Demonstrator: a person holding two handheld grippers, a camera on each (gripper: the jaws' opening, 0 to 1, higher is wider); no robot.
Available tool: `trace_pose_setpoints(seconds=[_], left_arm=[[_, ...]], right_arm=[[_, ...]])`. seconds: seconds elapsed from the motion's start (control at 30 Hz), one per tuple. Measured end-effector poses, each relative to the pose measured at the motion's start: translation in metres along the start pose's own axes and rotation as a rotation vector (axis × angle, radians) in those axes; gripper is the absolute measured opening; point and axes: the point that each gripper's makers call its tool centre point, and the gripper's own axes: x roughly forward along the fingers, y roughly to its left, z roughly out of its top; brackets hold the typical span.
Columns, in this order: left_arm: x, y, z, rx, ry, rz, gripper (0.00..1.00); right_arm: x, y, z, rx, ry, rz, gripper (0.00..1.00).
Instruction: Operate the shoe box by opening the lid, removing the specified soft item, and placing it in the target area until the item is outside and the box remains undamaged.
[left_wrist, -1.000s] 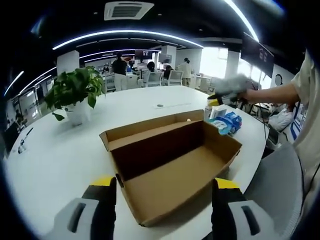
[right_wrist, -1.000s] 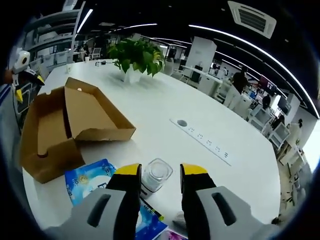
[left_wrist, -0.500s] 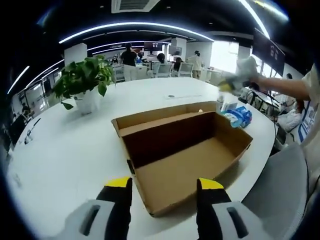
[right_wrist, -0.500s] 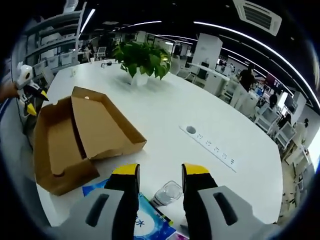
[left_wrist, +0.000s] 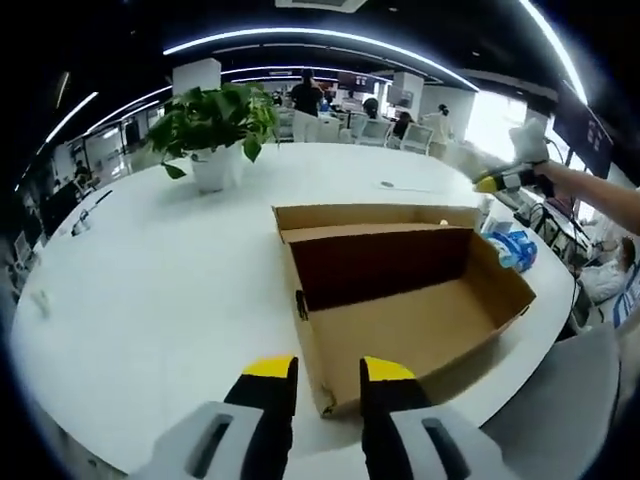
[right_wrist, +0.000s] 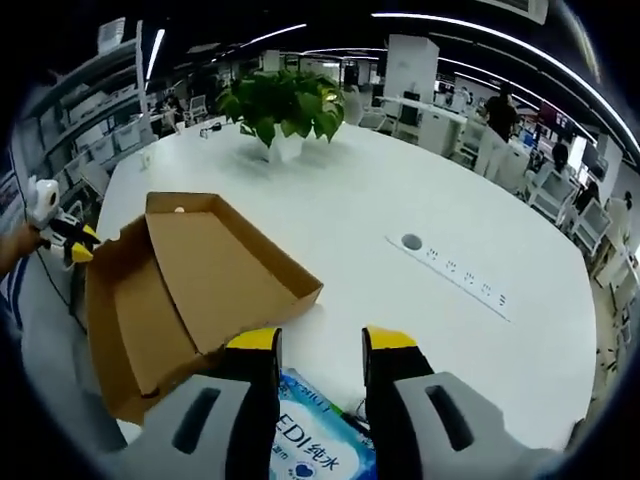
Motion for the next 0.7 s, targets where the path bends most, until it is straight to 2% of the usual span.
trace_pose_setpoints(seconds=[0.13, 0.27, 0.43, 0.7], left_arm=[[0.000, 0.001, -0.004, -0.065, 0.017, 0.008, 0.15], [0.000, 0.000, -0.007, -0.124, 0.024, -0.001, 0.10], [0.001, 0.003, -0.009, -0.119, 0.039, 0.016, 0.06], [0.002, 0.003, -0.012, -0.133, 0.061, 0.022, 0.05]], right_arm=[[0.009, 0.002, 0.001, 0.021, 0.016, -0.002, 0.29], [0.017, 0.005, 0.003, 0.053, 0.026, 0.011, 0.29], [0.027, 0.006, 0.003, 0.092, 0.044, 0.015, 0.27], [0.046, 0.012, 0.004, 0.153, 0.080, 0.014, 0.27]])
